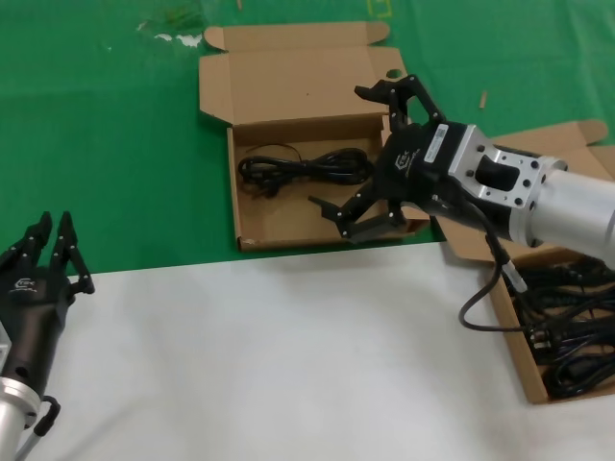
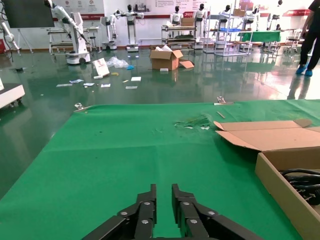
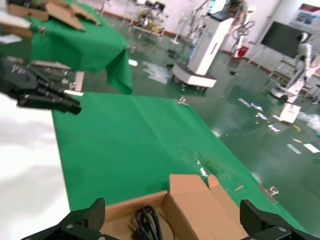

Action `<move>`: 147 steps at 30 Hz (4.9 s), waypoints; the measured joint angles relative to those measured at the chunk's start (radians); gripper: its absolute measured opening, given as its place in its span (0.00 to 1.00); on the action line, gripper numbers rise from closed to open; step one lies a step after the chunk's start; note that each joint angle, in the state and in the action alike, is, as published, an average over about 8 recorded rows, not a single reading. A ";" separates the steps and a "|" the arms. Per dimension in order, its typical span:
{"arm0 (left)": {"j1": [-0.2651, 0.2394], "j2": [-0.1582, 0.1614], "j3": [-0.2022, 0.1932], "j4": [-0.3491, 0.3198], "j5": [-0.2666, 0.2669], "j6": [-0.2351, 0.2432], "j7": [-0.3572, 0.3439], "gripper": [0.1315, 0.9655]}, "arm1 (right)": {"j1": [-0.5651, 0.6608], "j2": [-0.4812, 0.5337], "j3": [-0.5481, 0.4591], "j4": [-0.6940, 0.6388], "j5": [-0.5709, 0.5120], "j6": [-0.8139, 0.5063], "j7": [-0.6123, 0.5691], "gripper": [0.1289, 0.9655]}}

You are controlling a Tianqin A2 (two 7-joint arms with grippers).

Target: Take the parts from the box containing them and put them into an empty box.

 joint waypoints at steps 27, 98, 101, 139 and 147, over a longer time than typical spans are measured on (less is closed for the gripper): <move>0.000 0.000 0.000 0.000 0.000 0.000 0.000 0.57 | -0.220 -0.108 0.112 -0.038 0.214 0.308 -0.134 1.00; 0.000 0.000 0.000 0.000 0.000 0.000 0.000 1.00 | -0.528 -0.259 0.269 -0.092 0.515 0.741 -0.322 1.00; 0.000 0.000 0.000 0.000 0.000 0.000 0.000 1.00 | -0.528 -0.259 0.269 -0.092 0.515 0.741 -0.322 1.00; 0.000 0.000 0.000 0.000 0.000 0.000 0.000 1.00 | -0.528 -0.259 0.269 -0.092 0.515 0.741 -0.322 1.00; 0.000 0.000 0.000 0.000 0.000 0.000 0.000 1.00 | -0.528 -0.259 0.269 -0.092 0.515 0.741 -0.322 1.00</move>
